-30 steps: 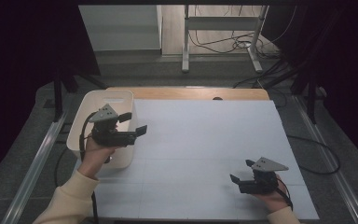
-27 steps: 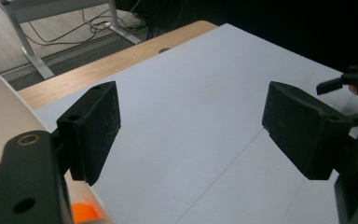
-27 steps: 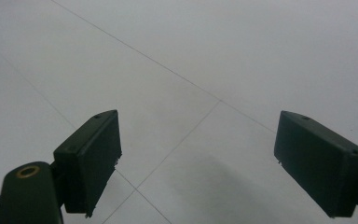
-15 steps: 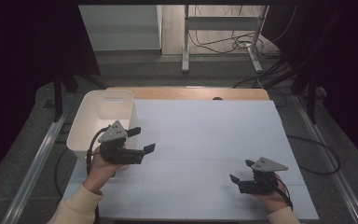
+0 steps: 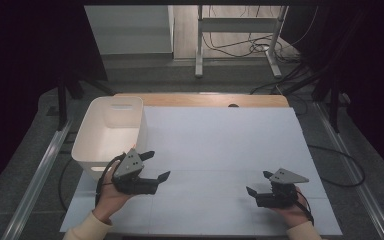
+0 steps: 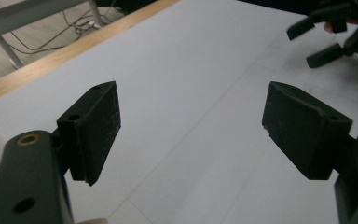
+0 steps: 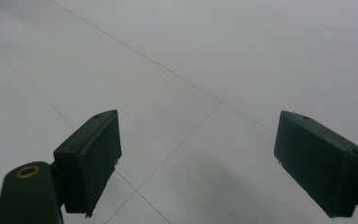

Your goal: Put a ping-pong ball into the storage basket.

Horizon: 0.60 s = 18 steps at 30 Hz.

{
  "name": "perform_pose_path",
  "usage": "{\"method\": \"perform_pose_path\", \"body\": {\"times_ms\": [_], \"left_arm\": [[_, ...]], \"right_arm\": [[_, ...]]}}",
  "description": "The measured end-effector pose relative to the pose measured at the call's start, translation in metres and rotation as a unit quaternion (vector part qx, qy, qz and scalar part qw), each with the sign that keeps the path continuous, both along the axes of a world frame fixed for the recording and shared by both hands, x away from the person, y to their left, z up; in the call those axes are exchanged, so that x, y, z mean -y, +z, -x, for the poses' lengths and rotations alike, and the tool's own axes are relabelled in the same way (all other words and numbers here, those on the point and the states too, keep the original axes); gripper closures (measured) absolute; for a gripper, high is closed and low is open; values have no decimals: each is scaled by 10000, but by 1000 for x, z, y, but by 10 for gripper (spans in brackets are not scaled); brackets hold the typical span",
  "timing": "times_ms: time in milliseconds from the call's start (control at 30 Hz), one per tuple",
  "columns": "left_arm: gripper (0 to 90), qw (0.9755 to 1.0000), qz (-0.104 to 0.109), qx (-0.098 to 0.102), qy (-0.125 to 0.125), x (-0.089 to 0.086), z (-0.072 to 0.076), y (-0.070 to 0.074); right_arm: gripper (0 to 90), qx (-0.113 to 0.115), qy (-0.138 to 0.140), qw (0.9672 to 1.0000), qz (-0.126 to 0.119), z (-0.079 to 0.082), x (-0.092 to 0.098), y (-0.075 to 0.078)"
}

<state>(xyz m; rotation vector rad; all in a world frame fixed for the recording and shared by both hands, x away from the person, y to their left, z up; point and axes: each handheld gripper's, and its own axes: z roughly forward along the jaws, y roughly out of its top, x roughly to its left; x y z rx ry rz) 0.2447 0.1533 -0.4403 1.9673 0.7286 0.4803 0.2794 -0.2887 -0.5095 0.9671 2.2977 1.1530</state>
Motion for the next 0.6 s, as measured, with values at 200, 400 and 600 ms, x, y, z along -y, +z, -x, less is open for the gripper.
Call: {"method": "perform_pose_path", "body": {"times_ms": [200, 400, 600], "left_arm": [[199, 9999, 72, -155, -4, -1, 6, -11], [201, 9993, 171, -311, 94, -8, 9, -26], [200, 9986, 228, -441, 201, -19, 12, -37]], "right_arm": [[154, -2, 2, 10000, -6, 0, 0, 0], [154, -2, 4, 10000, 0, 0, 0, 0], [154, -1, 1, 10000, 4, 0, 0, 0]]}}
